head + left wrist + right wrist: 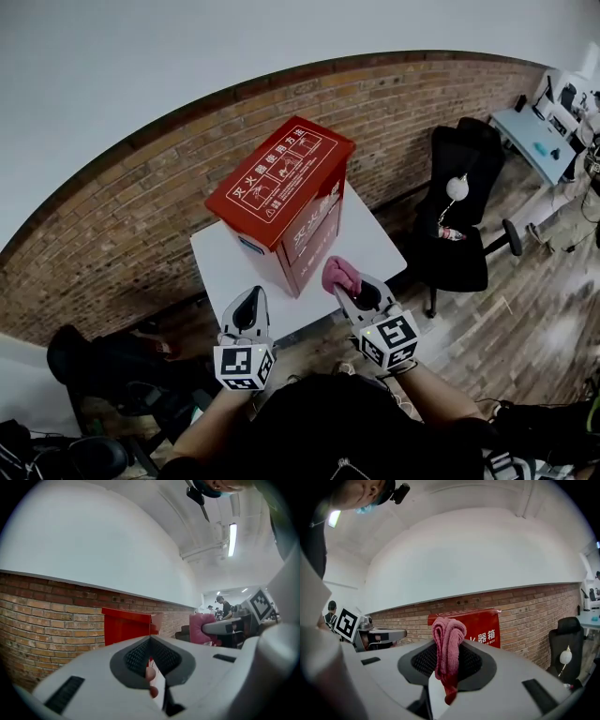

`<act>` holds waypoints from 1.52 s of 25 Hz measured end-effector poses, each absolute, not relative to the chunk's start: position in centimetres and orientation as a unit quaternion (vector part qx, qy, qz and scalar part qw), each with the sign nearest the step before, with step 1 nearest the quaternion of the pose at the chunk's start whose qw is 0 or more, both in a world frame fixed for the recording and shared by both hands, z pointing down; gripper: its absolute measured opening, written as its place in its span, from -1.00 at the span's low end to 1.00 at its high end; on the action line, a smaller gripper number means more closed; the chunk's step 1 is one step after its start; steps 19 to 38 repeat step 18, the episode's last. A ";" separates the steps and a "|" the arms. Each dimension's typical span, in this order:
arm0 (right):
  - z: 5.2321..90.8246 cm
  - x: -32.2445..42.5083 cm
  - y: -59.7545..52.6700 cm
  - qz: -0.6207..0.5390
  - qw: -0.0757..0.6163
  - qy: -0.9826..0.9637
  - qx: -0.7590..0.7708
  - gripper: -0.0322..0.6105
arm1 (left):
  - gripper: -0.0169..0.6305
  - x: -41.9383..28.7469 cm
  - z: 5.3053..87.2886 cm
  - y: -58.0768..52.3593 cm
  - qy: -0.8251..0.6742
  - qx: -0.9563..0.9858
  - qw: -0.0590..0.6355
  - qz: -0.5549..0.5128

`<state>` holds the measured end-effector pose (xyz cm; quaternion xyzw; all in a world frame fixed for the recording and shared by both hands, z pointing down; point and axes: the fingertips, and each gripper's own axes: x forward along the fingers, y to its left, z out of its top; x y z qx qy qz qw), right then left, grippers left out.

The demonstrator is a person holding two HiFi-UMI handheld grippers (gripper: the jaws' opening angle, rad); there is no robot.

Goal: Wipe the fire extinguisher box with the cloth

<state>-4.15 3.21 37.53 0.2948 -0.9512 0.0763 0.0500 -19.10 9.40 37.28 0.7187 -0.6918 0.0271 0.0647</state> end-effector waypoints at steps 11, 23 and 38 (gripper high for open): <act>37.4 -5.0 5.6 0.059 0.059 -0.952 0.293 -0.57 | -0.86 -18.8 37.4 11.0 -0.682 0.728 0.065 0.020; 37.6 -5.3 6.4 0.059 0.059 -0.951 0.296 -0.57 | -0.86 -19.0 37.6 12.0 -0.681 0.729 0.067 0.020; 37.6 -5.3 6.4 0.059 0.059 -0.951 0.296 -0.57 | -0.86 -19.0 37.6 12.0 -0.681 0.729 0.067 0.020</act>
